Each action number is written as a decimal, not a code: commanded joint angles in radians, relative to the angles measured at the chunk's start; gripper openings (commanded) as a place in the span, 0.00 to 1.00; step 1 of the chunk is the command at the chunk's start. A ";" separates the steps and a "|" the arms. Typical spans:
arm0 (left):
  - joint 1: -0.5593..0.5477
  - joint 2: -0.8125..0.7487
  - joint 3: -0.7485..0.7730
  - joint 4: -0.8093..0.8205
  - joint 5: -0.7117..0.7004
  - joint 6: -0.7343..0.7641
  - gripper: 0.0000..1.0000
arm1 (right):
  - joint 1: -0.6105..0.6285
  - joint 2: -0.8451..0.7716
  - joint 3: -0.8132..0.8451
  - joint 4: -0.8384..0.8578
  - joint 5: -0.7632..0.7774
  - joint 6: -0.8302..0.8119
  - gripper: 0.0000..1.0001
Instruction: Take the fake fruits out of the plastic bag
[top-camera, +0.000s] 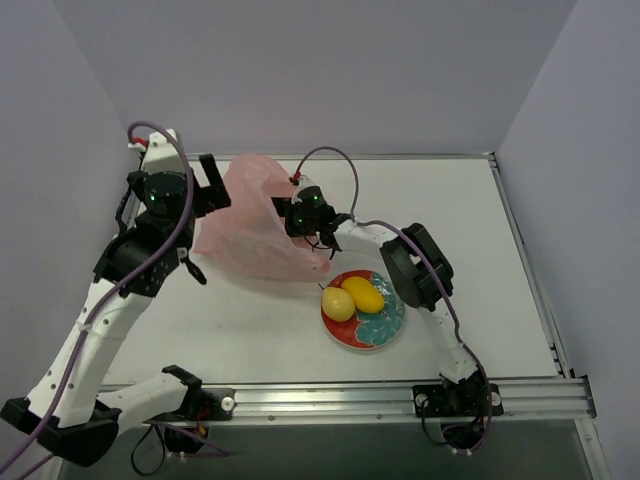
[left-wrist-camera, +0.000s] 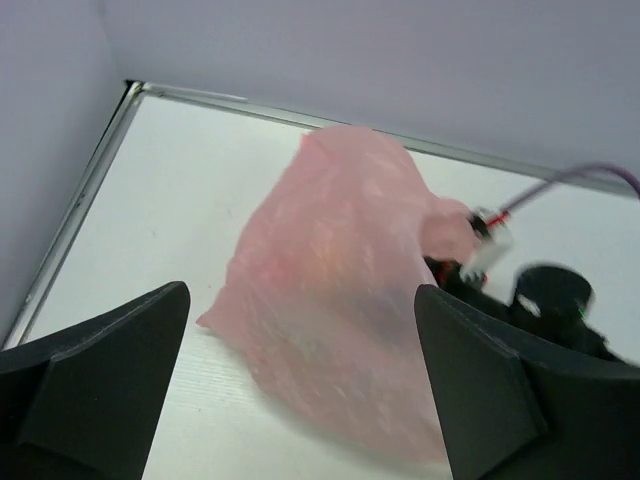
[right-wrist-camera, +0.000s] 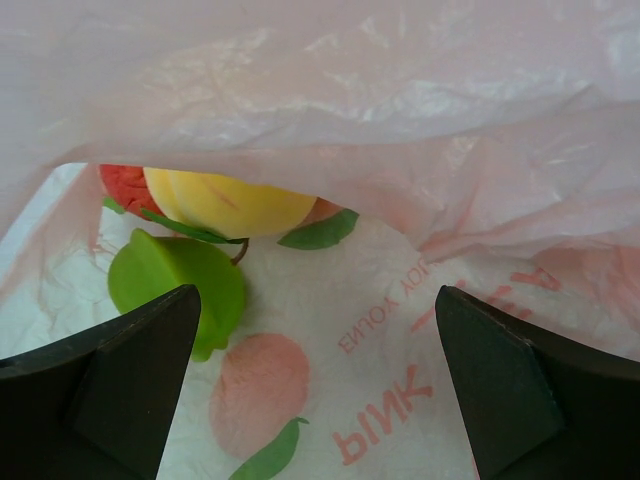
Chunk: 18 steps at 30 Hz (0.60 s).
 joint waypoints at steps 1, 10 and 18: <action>0.197 0.106 0.025 -0.054 0.195 -0.122 0.94 | -0.005 -0.071 -0.015 0.096 -0.056 0.036 1.00; 0.515 0.371 -0.077 0.233 0.529 -0.279 0.94 | -0.018 -0.063 -0.049 0.114 -0.111 0.022 1.00; 0.543 0.559 -0.206 0.526 0.608 -0.225 0.94 | -0.049 -0.054 -0.072 0.148 -0.170 0.026 1.00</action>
